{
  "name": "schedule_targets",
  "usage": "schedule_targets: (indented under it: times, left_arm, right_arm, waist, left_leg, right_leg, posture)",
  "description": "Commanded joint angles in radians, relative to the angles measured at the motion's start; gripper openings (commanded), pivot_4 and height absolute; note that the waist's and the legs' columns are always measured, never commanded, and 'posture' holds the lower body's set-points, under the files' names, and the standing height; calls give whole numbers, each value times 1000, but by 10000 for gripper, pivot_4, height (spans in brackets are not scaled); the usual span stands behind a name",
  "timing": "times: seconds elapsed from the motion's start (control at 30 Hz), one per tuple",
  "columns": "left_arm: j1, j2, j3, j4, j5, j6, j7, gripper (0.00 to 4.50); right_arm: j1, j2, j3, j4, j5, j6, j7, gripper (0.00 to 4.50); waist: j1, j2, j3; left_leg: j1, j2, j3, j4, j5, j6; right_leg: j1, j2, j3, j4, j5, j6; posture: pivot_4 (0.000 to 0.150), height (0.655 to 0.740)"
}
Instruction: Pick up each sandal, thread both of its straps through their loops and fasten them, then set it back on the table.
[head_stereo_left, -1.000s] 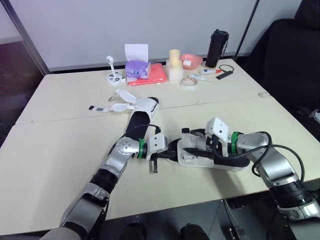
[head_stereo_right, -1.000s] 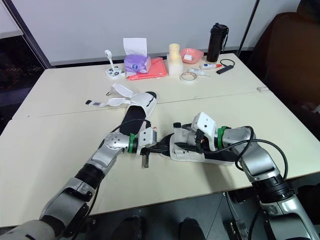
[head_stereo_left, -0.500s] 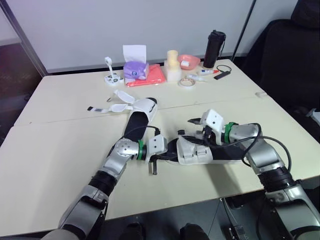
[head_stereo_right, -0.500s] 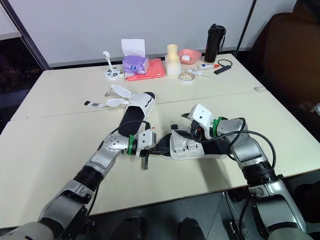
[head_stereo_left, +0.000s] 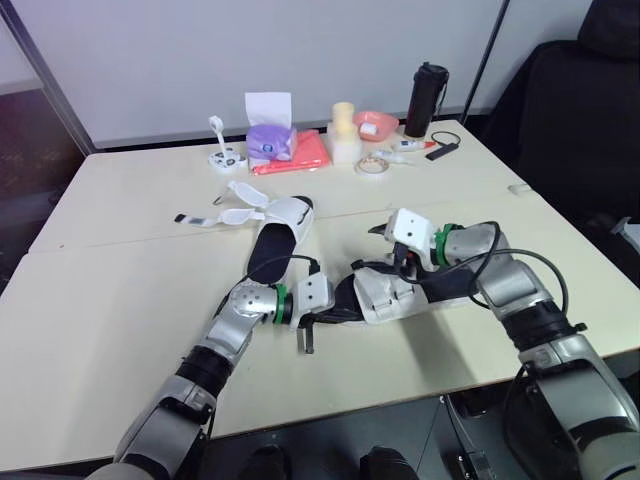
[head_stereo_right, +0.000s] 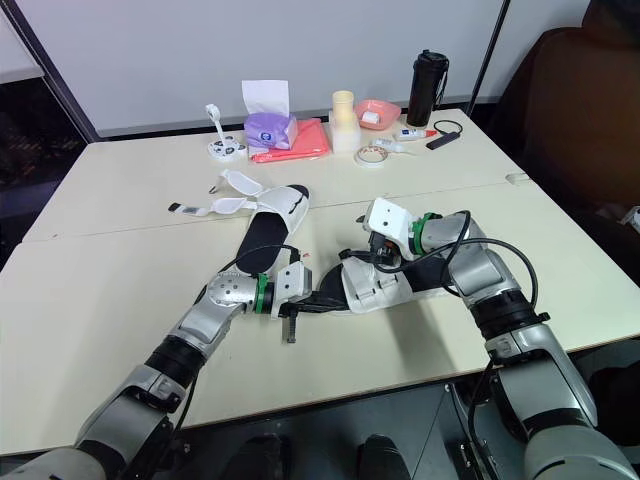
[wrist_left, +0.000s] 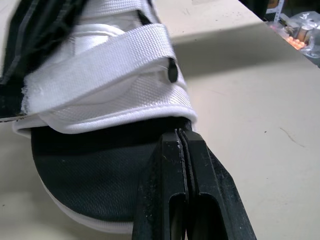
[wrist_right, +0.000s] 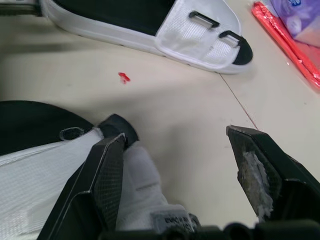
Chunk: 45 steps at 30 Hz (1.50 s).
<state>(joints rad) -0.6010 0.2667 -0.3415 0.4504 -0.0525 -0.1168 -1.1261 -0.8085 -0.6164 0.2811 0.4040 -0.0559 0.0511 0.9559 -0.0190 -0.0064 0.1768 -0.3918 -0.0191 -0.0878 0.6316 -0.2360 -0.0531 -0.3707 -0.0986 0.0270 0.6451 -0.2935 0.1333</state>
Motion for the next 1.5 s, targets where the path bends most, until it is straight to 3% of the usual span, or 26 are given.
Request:
schedule_targets:
  times: [0.03,0.3,0.43,1.03,1.17,1.2,1.3,1.5]
  left_arm:
    - [17,18,-9,9,20,16,-1,0]
    - [-4,14,-4,36,21,11,-1,0]
    - [-11,9,-3,47,23,9,3,0]
    - [2,19,-1,31,24,7,13,0]
    - [2,17,-2,31,24,6,14,0]
    - [2,17,-2,31,24,6,14,0]
    - [4,16,-4,31,24,5,13,0]
    - [8,18,-6,30,26,6,13,0]
  right_arm:
    - [-70,-20,-48,24,6,65,15,34598]
    - [-146,-58,-105,-96,235,476,301,34598]
    - [-158,-67,-94,-119,281,595,364,34598]
    - [-192,49,-8,83,196,537,351,34598]
    - [-201,53,-12,92,199,543,361,19304]
    - [-204,55,-13,94,200,546,362,12989]
    - [-210,55,-13,97,199,553,363,271]
    - [-207,40,-29,54,216,585,373,271]
  waist:
    - [0,0,0]
    - [2,0,0]
    - [2,0,0]
    - [1,0,0]
    - [1,0,0]
    - [1,0,0]
    - [1,0,0]
    - [1,0,0]
  left_leg:
    - [0,0,0,0,0,0]
    - [-1,0,0,-2,0,0]
    - [-1,0,0,-1,0,0]
    - [-2,0,0,-1,0,0]
    - [-2,0,0,-2,0,0]
    - [-2,0,0,-2,0,0]
    - [-2,0,0,-2,0,0]
    - [-2,0,0,-2,0,0]
  right_leg:
    - [0,0,0,0,0,0]
    - [-2,0,0,0,0,0]
    - [-2,0,0,0,0,0]
    - [-3,0,0,0,0,0]
    - [-3,0,0,0,0,0]
    - [-3,0,0,0,0,0]
    - [-3,0,0,0,0,0]
    - [-3,0,0,0,0,0]
  posture:
    - [1500,7400]
    - [1500,7400]
    - [1500,7400]
    - [1500,7400]
    - [1500,7400]
    - [1500,7400]
    - [1500,7400]
    - [1500,7400]
